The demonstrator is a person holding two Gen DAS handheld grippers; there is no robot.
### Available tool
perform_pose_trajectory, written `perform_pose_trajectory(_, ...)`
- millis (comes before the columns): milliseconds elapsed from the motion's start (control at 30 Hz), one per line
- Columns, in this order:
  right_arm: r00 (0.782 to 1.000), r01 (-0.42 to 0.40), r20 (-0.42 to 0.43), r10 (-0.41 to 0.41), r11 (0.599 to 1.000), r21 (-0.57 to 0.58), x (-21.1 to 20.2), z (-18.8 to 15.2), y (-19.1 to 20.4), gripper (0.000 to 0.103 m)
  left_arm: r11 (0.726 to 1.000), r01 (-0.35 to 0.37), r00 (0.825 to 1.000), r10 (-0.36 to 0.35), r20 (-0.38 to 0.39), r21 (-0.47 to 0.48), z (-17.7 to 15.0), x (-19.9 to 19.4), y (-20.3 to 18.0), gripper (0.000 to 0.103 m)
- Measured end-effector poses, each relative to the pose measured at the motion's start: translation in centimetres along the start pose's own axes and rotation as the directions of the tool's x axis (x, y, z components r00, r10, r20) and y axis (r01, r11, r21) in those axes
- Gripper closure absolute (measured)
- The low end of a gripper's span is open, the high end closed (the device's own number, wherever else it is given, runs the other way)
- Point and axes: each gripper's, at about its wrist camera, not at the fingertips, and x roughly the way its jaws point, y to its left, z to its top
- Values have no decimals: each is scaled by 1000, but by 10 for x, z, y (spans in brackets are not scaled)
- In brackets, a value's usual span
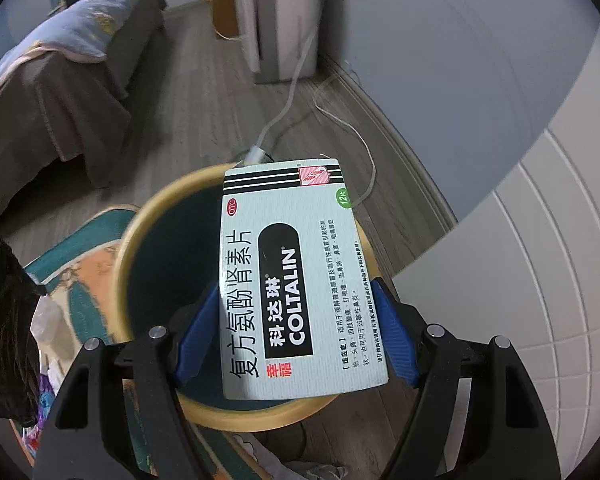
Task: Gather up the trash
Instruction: 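Drop the COLTALIN box into the bin with the right gripper while the left drops the black bag, then grasp the blue face mask with the left gripper while the right grasps the white tissue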
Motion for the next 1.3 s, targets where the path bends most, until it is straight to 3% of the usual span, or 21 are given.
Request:
perform_pose_trajectory(300, 999, -3, -35, 3, 1000, 14, 14, 3, -5, 30, 997, 10, 1000, -9, -20, 72, 20, 54, -32, 89)
perform_pose_trajectory(400, 999, -12, -40, 13, 1000, 10, 16, 4, -3, 30, 999, 9, 1000, -8, -13, 54, 23, 65, -32, 87)
perform_pose_trajectory(467, 999, -29, -43, 29, 1000, 9, 18, 4, -1, 30, 999, 18, 1000, -18, -13, 37, 22, 70, -31, 79)
perform_pose_trajectory(533, 998, -50, -41, 50, 999, 4, 19, 7, 2, 28, 999, 16, 1000, -16, -9, 41, 22, 69, -30, 55)
perform_pose_trajectory(567, 998, -51, -36, 51, 999, -3, 18, 8, 4, 21, 999, 17, 1000, -17, -2, 50, 22, 68, -31, 51)
perform_pose_trajectory(667, 998, -52, -28, 51, 998, -31, 17, 10, 11, 13, 998, 7, 1000, -7, 10, 66, 21, 64, -29, 40)
perform_pose_trajectory(833, 998, -48, -45, 46, 998, -37, 15, 9, 14, 6, 999, -30, 999, 29, 33, 43, 17, 51, -13, 15)
perform_pose_trajectory(1100, 1000, -20, -6, 20, 994, -104, -10, 1, 34, 6, 989, -111, 992, 117, 53, -93, -3, -3, 41, 9)
perform_pose_trajectory(1300, 993, -36, 101, 52, 987, -154, -66, -12, 65, 6, 968, -211, 971, 224, 86, -136, -25, -67, 81, 7)
